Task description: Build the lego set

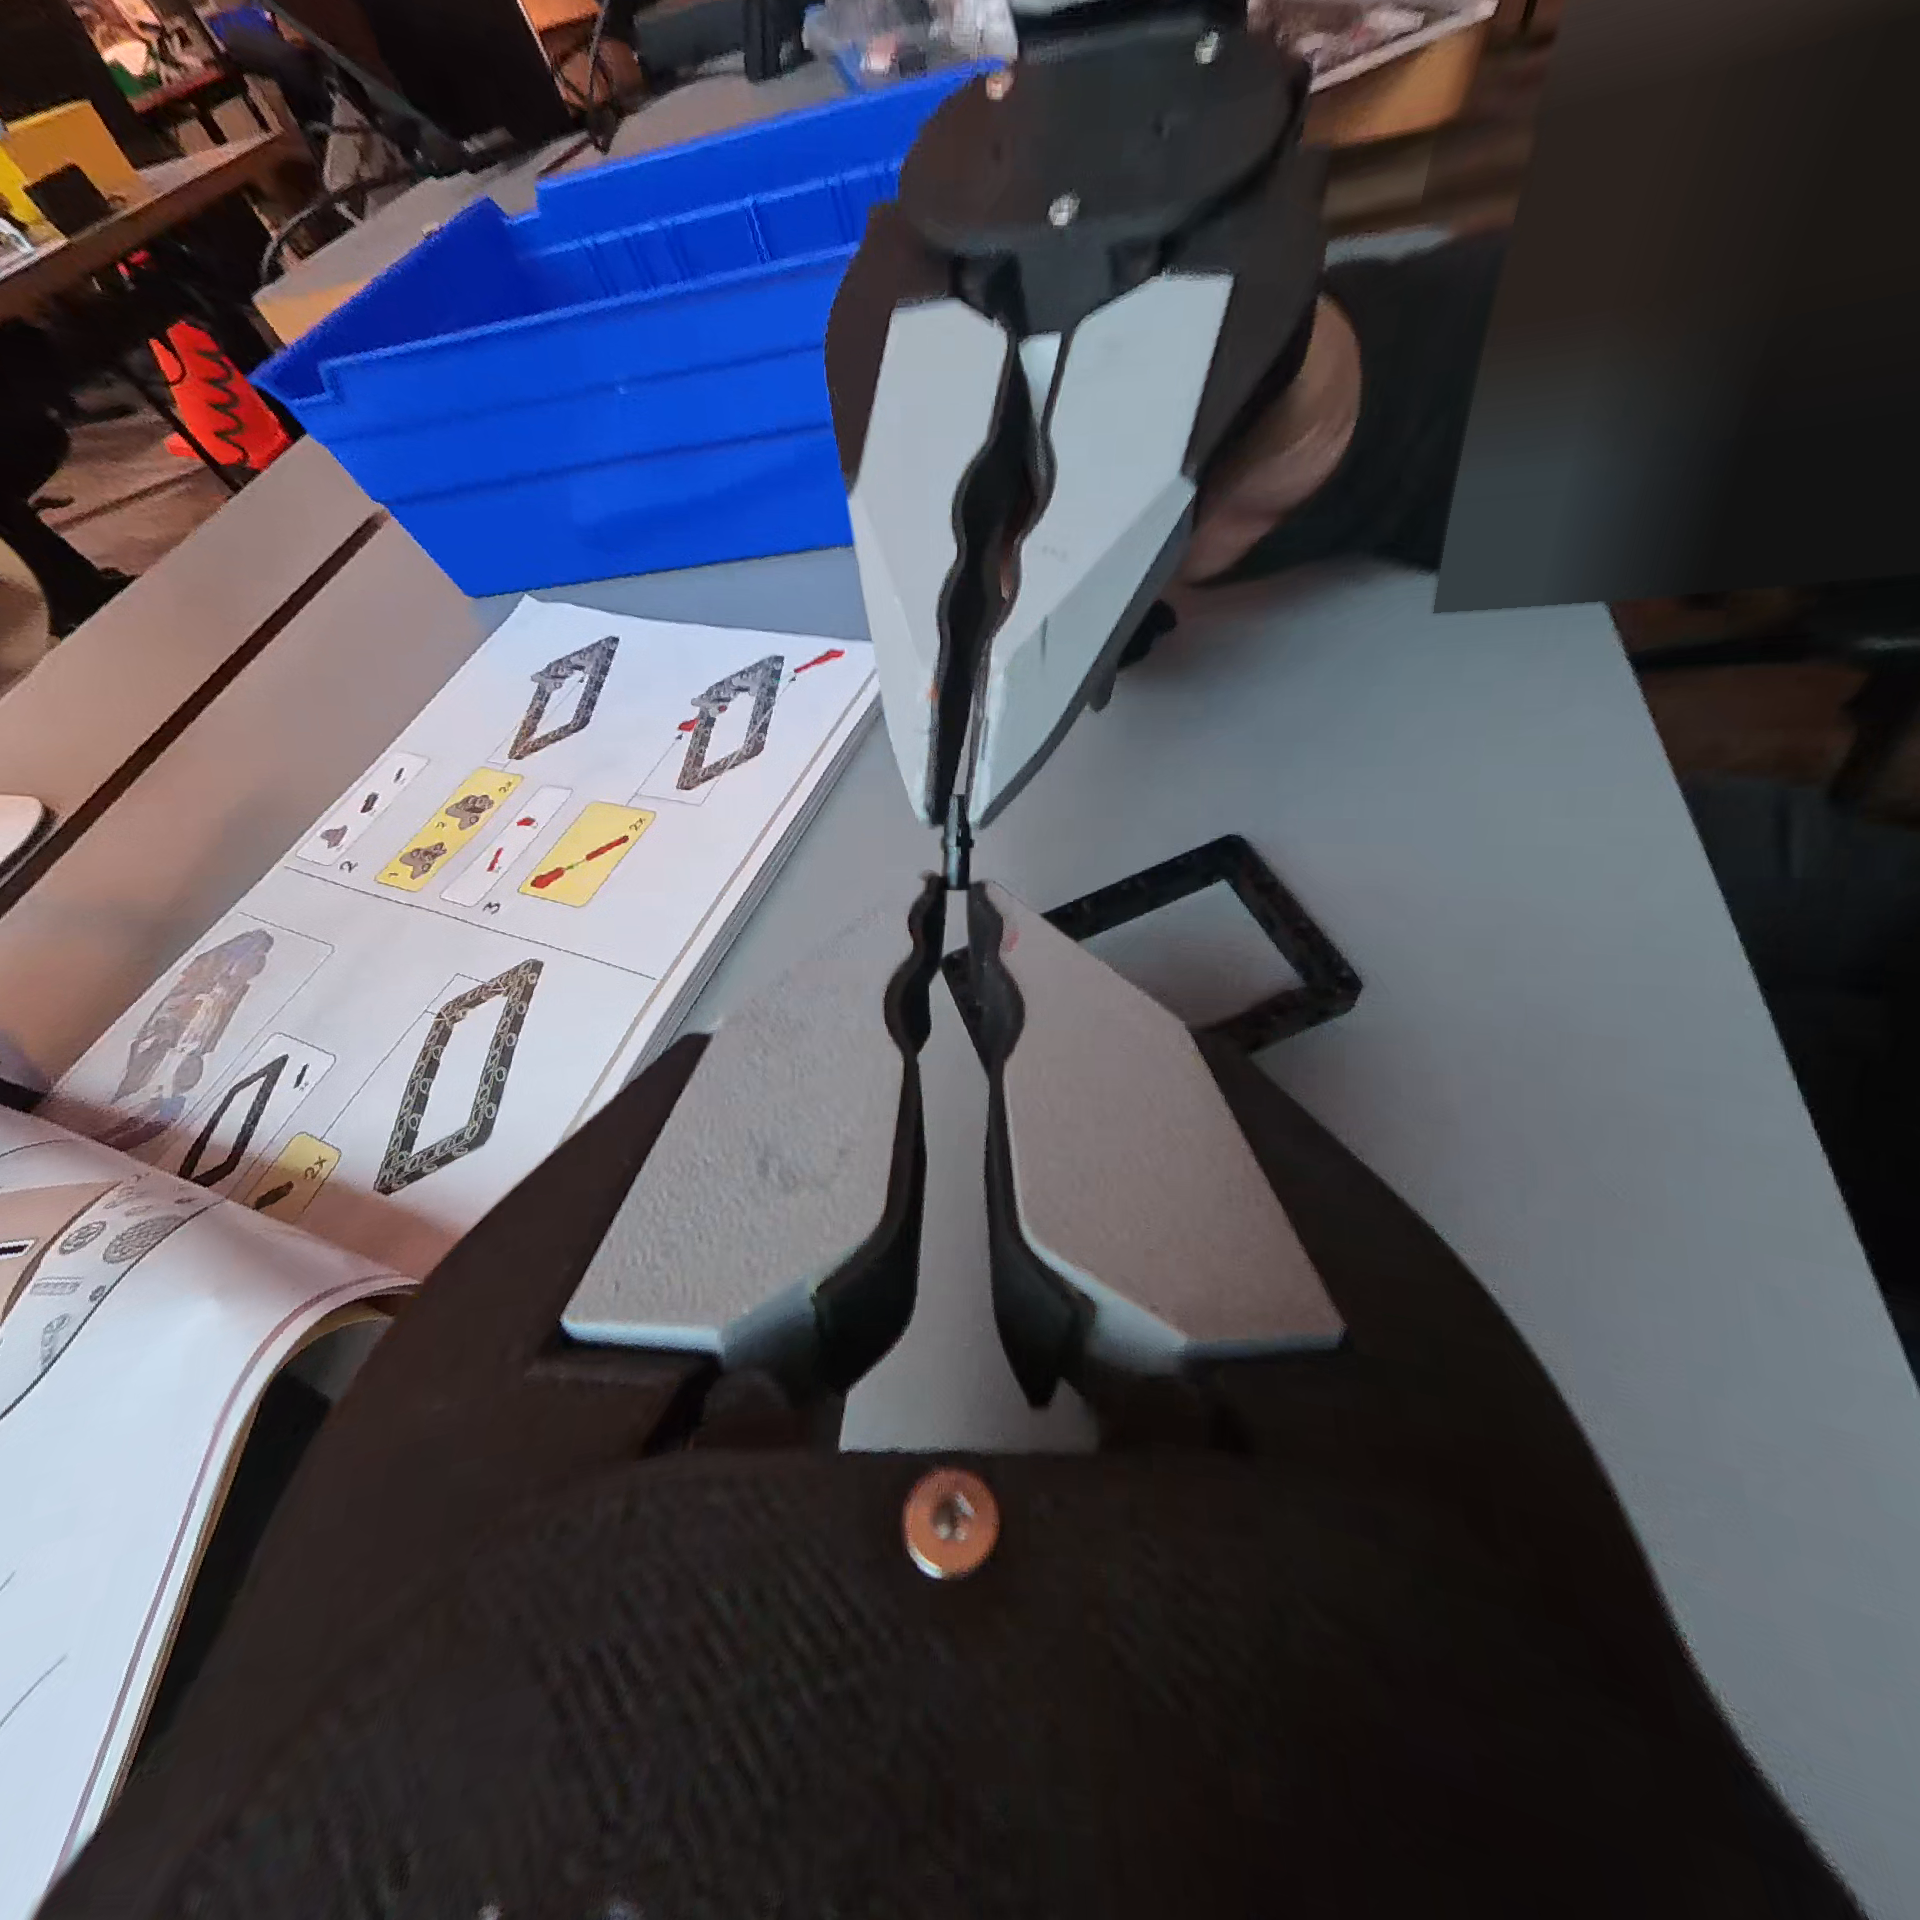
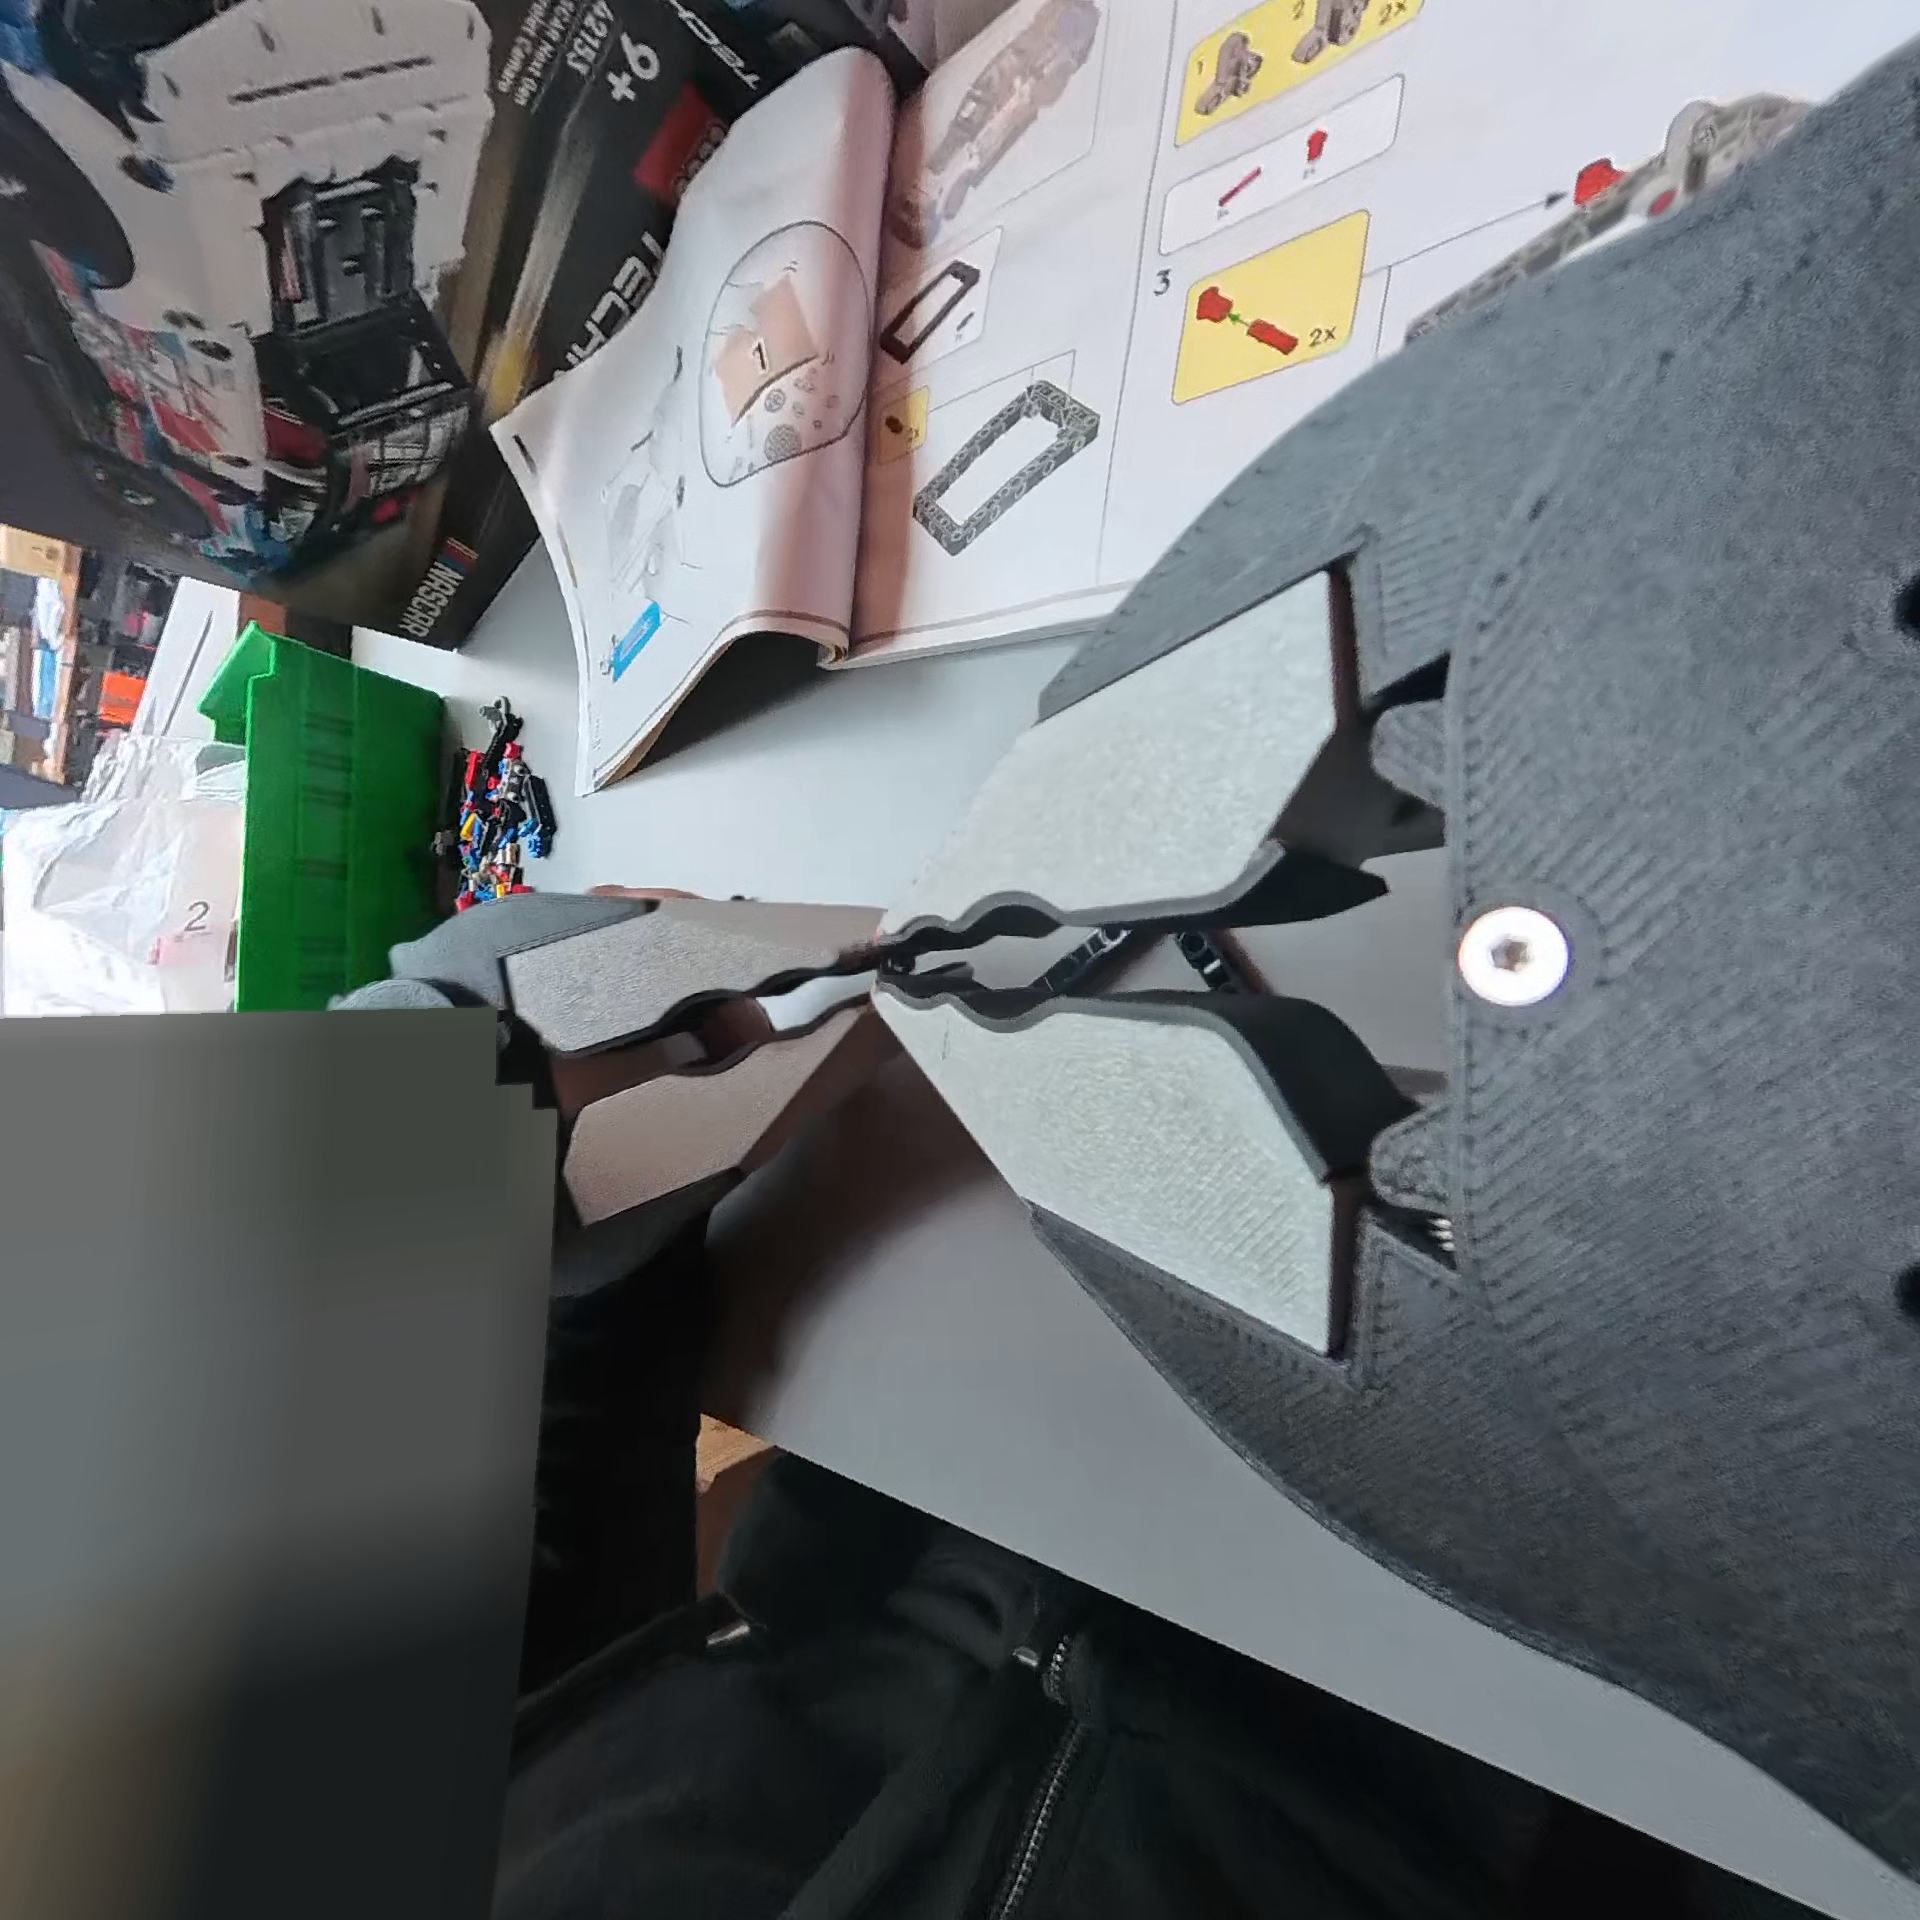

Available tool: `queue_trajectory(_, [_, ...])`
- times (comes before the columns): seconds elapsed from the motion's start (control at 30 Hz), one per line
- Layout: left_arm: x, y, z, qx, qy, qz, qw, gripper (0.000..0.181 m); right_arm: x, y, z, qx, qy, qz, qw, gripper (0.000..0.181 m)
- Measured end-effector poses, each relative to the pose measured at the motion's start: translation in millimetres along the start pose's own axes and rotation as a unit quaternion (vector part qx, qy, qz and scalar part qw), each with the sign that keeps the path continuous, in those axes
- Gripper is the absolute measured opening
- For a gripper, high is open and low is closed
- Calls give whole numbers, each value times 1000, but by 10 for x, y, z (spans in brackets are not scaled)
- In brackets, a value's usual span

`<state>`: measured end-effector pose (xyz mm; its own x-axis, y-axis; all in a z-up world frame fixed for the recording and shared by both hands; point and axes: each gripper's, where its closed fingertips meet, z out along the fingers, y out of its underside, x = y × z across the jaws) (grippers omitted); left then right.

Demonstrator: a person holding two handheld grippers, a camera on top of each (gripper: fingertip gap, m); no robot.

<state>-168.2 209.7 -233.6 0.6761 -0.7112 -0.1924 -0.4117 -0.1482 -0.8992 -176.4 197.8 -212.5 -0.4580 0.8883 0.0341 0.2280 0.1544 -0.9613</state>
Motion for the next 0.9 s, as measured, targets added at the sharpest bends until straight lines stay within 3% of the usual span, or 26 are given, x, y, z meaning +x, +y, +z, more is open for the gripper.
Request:
queue_trajectory(0.4, [-24, 135, 48, -47, -30, 45, 997, 1, 8, 68, 93, -51, 56, -104, 992, 1])
queue_trajectory(0.63, [-51, -4, 0, 10, -13, -1, 1000, 1, 44, -5, 29, -33, 82, -134, 987, 8])
queue_trajectory(0.9, [-18, -84, -15, 38, 5, -23, 999, 0, 26, -183, -73, 34, 50, -75, 995, 10])
